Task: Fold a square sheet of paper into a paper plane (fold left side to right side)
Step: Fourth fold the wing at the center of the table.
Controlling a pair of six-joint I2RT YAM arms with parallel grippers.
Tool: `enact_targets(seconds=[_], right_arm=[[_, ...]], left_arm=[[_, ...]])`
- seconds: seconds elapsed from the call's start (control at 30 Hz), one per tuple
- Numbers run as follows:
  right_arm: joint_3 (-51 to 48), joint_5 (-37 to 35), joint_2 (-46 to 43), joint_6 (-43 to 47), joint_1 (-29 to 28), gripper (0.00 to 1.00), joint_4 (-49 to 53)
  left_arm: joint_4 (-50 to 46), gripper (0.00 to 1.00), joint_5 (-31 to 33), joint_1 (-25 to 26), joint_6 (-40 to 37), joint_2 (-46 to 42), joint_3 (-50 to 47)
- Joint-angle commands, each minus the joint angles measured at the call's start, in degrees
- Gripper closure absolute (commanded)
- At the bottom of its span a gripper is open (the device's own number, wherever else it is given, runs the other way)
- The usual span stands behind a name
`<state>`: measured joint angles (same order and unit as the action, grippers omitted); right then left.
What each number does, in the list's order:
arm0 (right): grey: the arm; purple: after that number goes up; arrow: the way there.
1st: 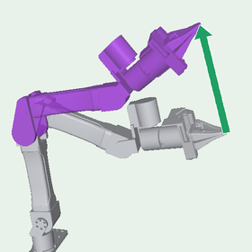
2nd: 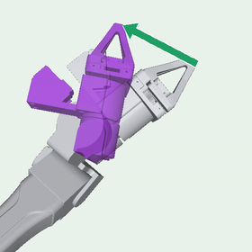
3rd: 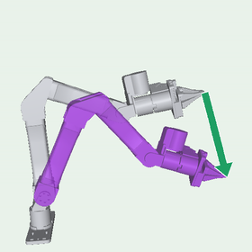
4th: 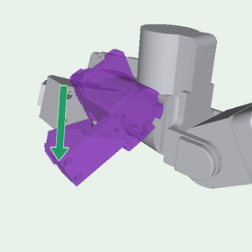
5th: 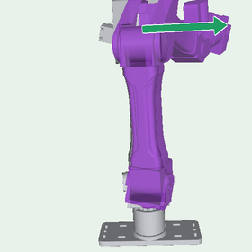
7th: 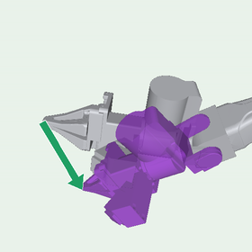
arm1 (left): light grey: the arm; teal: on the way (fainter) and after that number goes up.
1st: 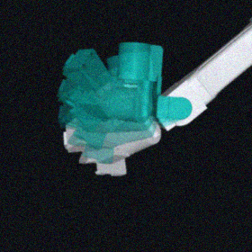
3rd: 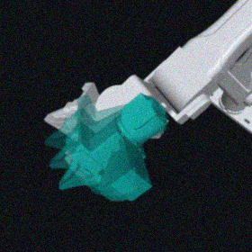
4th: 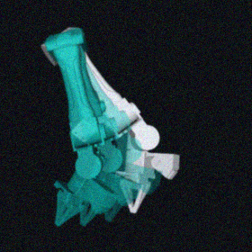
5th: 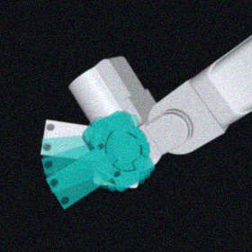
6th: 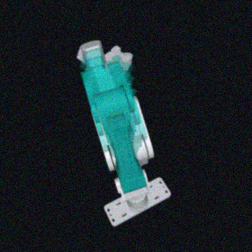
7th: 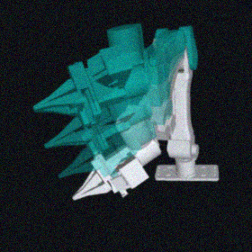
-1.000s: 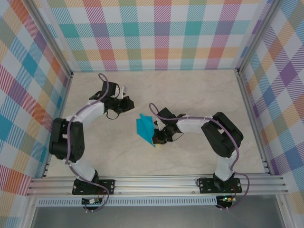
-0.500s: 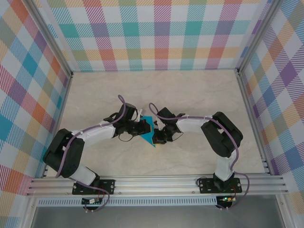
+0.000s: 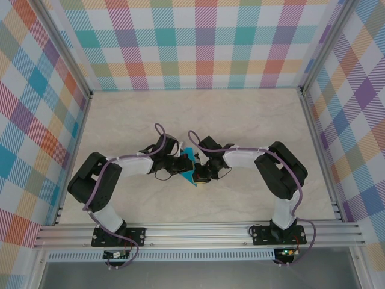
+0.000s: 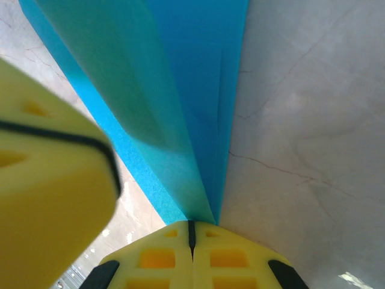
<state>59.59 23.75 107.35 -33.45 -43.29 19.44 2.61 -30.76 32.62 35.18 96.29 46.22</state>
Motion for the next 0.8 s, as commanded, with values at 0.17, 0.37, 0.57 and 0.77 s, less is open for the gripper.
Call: enact_targets(seconds=[0.17,0.37,0.57,0.77], right_arm=[[-2.6,-4.9,4.6,1.2,-1.6,1.0,9.6],[-2.5,-5.1,4.7,1.4,-1.7,1.0,10.3],[-2.5,-5.6,4.7,1.5,-1.8,1.0,10.8],[-1.8,-6.2,5.1,2.1,-2.0,1.0,12.0]], left_arm=[[2.4,0.95,0.8,0.8,-0.2,3.7,-0.4],[2.2,0.96,2.2,0.7,-1.5,5.5,-0.1],[1.0,0.96,3.7,0.0,-3.7,7.2,0.2],[0.4,0.96,3.1,-2.0,-4.6,8.6,0.9]])
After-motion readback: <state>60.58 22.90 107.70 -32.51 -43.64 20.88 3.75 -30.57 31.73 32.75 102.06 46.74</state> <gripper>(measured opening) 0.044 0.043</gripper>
